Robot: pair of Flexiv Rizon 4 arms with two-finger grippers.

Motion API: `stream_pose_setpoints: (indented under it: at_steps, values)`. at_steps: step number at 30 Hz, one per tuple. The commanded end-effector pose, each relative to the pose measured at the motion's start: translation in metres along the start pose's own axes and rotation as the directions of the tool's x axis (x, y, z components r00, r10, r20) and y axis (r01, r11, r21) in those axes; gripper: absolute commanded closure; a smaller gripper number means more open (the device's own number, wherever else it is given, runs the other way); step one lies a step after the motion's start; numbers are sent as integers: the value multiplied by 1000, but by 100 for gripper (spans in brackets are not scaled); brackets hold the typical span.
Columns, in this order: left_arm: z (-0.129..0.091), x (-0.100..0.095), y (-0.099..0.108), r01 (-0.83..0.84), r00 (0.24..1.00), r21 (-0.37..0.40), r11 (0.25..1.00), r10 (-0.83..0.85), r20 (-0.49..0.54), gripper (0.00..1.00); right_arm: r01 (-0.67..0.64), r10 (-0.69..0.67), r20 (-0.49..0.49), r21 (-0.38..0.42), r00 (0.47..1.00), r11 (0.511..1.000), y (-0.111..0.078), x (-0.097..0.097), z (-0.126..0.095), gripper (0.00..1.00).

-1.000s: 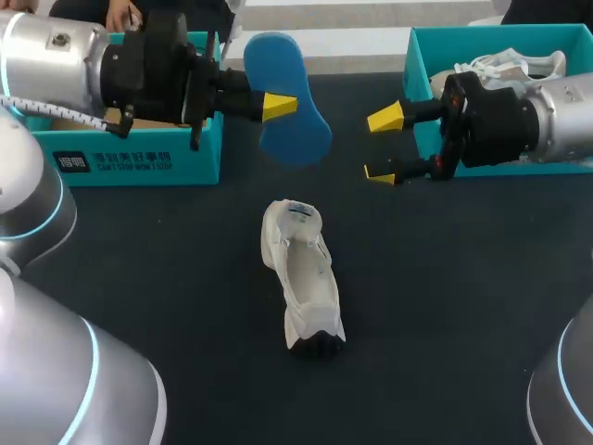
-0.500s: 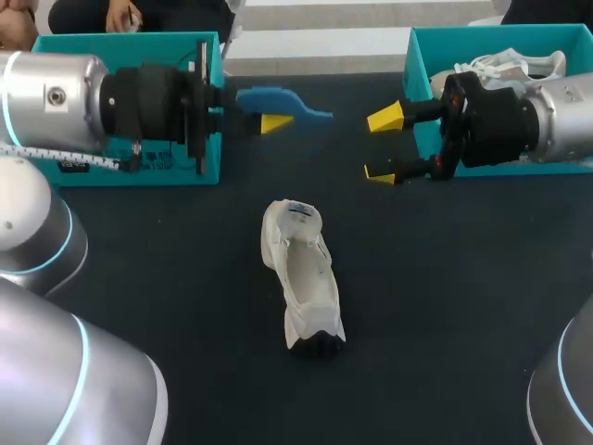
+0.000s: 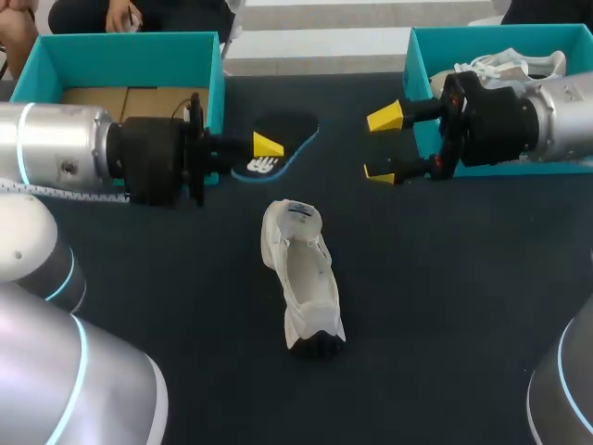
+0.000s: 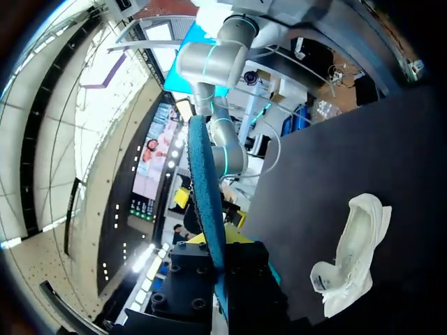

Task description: Take the shoe out of the shoebox, open the shoe tongue, remove and reinsert the insole, then place the shoe into the shoebox

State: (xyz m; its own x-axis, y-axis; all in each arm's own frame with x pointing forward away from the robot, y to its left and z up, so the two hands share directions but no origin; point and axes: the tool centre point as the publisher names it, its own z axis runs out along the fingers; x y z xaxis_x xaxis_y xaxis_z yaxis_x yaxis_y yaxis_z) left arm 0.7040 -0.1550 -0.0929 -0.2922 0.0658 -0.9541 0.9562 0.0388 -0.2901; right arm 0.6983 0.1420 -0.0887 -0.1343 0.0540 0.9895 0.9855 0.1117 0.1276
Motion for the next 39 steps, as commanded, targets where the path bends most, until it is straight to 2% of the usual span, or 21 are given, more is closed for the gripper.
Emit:
stream_pose_setpoints:
  at_steps: [1, 9, 21, 29, 30, 32, 34, 37, 39]
  values:
    - [2, 11, -6, -304, 952, -101, 947, 306, 5, 100, -6, 6, 0, 8, 1000, 1000, 4, -2, 5, 0]
    - [20, 16, -17, -344, 934, -145, 928, 354, 51, 100, -28, 28, -15, -10, 999, 1000, 4, -16, 17, 0]
    - [47, 30, -35, -325, 939, -95, 941, 333, 86, 100, -21, 21, -8, -38, 1000, 999, 6, -20, 26, 0]
    - [64, 36, -40, -338, 933, -84, 937, 346, 99, 100, -30, 30, -3, -25, 1000, 999, 13, -20, 31, 0]
    - [66, 37, -40, -338, 933, -79, 938, 345, 103, 100, -30, 30, -5, -22, 1000, 999, 14, -21, 31, 9]
    - [70, 37, -41, -338, 932, -78, 938, 345, 108, 100, -31, 31, -7, -21, 1000, 999, 15, -21, 31, 19]
    - [74, 36, -41, -345, 929, -76, 936, 352, 115, 100, -32, 32, -6, -19, 999, 999, 15, -22, 32, 50]
    - [79, 33, -42, -350, 925, -75, 934, 357, 129, 100, -36, 36, -8, -19, 999, 999, 15, -22, 32, 66]
    - [81, 33, -43, -349, 925, -74, 934, 356, 134, 100, -38, 38, -10, -24, 999, 999, 13, -24, 31, 71]
